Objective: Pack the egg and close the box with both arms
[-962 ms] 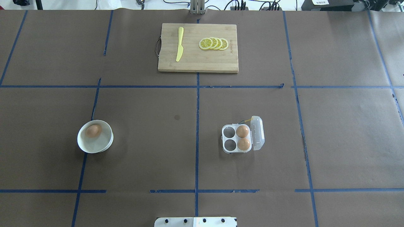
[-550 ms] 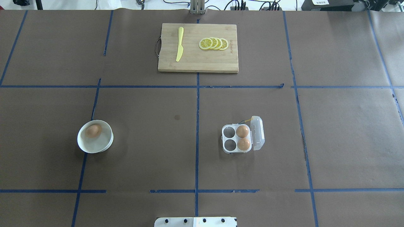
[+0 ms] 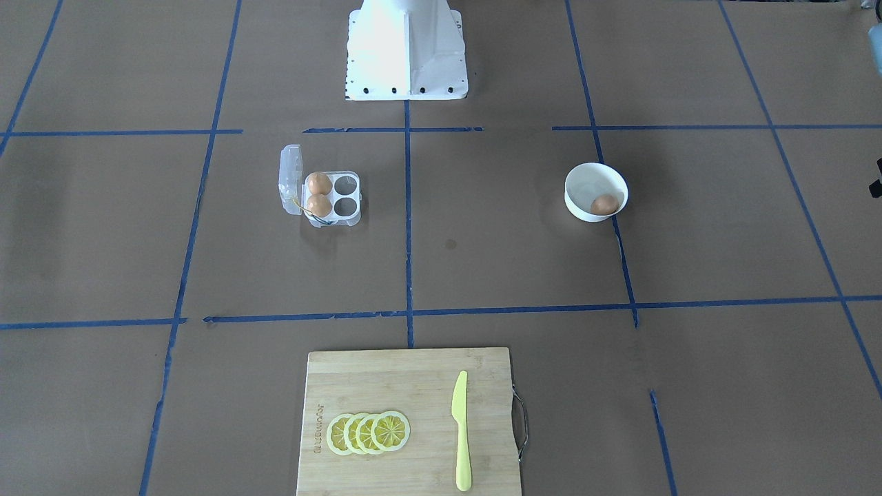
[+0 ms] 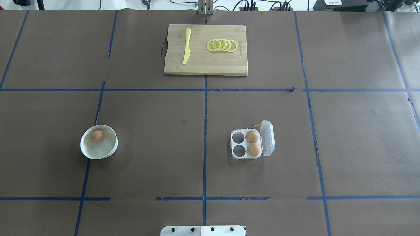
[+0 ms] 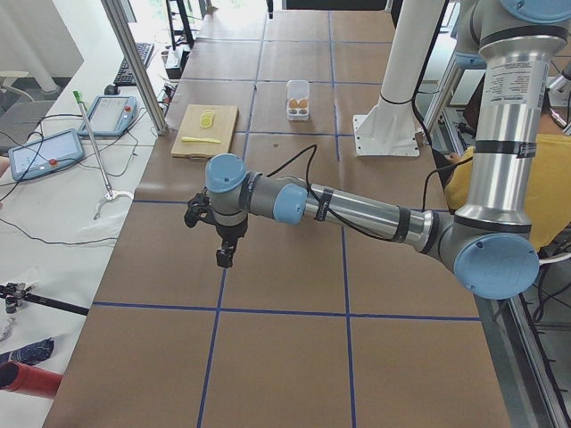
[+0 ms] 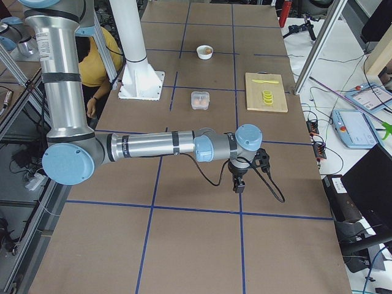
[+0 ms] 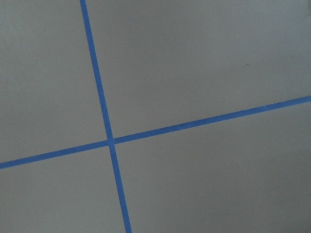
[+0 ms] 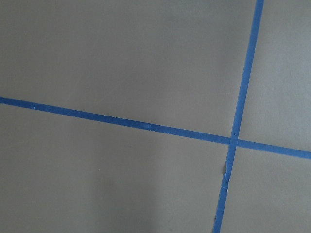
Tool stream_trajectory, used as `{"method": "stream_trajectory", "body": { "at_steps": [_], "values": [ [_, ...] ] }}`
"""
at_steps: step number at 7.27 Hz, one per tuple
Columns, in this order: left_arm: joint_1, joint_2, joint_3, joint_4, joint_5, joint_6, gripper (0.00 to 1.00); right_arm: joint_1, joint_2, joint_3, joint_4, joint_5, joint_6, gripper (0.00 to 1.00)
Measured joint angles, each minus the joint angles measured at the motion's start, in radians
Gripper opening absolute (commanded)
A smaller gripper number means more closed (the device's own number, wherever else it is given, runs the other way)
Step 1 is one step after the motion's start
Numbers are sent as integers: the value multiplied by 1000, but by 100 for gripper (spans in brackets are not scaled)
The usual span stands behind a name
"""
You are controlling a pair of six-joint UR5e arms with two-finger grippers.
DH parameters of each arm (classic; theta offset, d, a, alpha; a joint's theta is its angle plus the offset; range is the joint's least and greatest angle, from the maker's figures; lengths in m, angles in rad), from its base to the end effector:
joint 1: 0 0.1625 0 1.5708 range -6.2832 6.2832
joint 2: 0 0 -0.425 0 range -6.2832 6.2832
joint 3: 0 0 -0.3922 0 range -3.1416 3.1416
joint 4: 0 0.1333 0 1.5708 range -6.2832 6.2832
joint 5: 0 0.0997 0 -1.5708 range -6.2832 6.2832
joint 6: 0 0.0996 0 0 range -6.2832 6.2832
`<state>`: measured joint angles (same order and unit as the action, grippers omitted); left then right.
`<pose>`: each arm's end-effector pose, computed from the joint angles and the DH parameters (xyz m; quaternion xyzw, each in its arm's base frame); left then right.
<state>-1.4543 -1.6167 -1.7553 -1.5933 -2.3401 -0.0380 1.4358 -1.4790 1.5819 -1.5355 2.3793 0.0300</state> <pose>-0.0036 -0.5197 0.5418 0.0878 0.3801 0.0834 0.9170 -0.0116 -0.5407 0.5998 0.0309 -0.3963 -0.0753 0.9145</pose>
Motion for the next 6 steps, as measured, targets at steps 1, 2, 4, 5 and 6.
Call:
{"method": "stream_trajectory", "body": {
  "at_steps": [1,2,4,5,6],
  "values": [
    [1,0,-1,-1,-1,-1,100,0,-1,-1,0,1,0,100],
    [3,-2,-2,-4,-2,-2,100,0,-3,1,0,2,1,100],
    [15,-2,-3,-39,-4,-2,100,0,-4,3,2,3,1,100],
    [31,-2,-6,-52,-5,-2,100,0,-5,3,10,3,1,100],
    [56,-2,-16,-66,-6,-2,100,0,-7,3,21,4,1,100]
  ]
}}
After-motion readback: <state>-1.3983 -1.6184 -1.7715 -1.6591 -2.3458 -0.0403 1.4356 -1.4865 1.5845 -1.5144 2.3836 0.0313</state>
